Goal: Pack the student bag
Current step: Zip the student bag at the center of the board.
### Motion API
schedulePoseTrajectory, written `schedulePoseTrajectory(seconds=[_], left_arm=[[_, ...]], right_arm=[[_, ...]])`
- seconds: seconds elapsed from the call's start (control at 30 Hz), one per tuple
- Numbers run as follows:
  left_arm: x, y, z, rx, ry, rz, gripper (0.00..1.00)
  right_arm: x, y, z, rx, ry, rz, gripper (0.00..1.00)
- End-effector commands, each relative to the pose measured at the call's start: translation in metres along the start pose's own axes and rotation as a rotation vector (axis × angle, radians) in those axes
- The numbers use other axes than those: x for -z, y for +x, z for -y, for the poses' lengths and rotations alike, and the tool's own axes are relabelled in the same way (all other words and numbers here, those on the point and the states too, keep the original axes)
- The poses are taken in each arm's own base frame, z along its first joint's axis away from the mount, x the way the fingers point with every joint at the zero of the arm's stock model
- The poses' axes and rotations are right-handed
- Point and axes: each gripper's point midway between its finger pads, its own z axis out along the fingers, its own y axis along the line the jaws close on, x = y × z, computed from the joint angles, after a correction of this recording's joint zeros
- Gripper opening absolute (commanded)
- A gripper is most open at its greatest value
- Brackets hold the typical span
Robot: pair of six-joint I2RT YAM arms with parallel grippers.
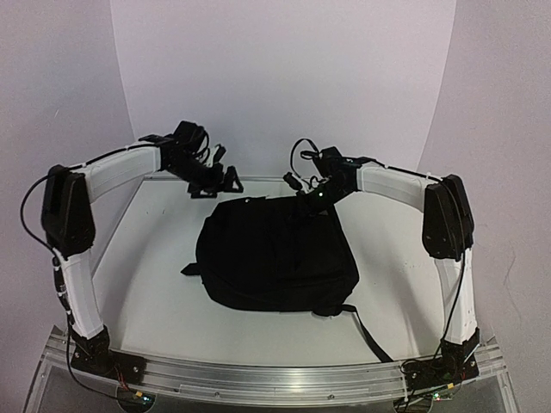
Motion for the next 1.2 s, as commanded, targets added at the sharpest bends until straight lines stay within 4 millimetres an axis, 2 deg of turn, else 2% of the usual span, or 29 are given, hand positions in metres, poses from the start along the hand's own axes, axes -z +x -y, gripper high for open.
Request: schedulePoseTrajectory(seconds=[0.0, 0.07, 0.13, 0.27, 0.33, 0.4, 0.5, 0.57, 0.67, 0.7, 0.77, 0.97, 1.17], left_arm=[[-0.037, -0.040, -0.004, -0.157, 0.001, 0.014, 0.99], [-0.048, -0.049, 0.006, -0.188, 0.068, 0.025, 0.99], [-0.057, -0.048, 0.020, -0.210, 0.160, 0.009, 1.00], [-0.076, -0.031, 0.042, -0.213, 0.287, -0.052, 0.99], [-0.089, -0.018, 0.045, -0.197, 0.314, -0.089, 0.98], [-0.099, -0.006, 0.051, -0.194, 0.332, -0.118, 0.92], [-0.107, -0.001, 0.053, -0.176, 0.331, -0.132, 0.70], [-0.109, -0.006, 0.050, -0.163, 0.308, -0.107, 0.50], [-0.107, -0.019, 0.040, -0.123, 0.272, -0.056, 0.11], [-0.105, -0.024, 0.037, -0.103, 0.267, -0.041, 0.04], [-0.102, -0.033, 0.023, -0.061, 0.232, -0.013, 0.00], [-0.091, -0.053, -0.018, 0.042, 0.127, 0.057, 0.00], [-0.089, -0.061, -0.040, 0.094, 0.053, 0.084, 0.00]], right_arm=[[0.023, -0.008, -0.021, 0.032, -0.003, 0.041, 0.00], [0.023, -0.009, -0.019, 0.035, 0.010, 0.046, 0.00], [0.023, -0.011, -0.018, 0.036, 0.017, 0.048, 0.00], [0.020, -0.011, -0.016, 0.027, 0.017, 0.046, 0.00], [0.019, -0.012, -0.015, 0.027, 0.017, 0.047, 0.00], [0.018, -0.013, -0.015, 0.026, 0.017, 0.049, 0.00], [0.018, -0.015, -0.017, 0.025, 0.008, 0.051, 0.00], [0.019, -0.015, -0.019, 0.021, 0.002, 0.052, 0.00], [0.022, -0.013, -0.023, 0.016, -0.005, 0.050, 0.00], [0.023, -0.011, -0.024, 0.012, -0.008, 0.049, 0.00], [0.025, -0.006, -0.027, 0.003, -0.013, 0.041, 0.00], [0.037, 0.025, -0.040, -0.026, -0.040, -0.002, 0.00], [0.042, 0.053, -0.064, -0.013, -0.093, -0.053, 0.00]])
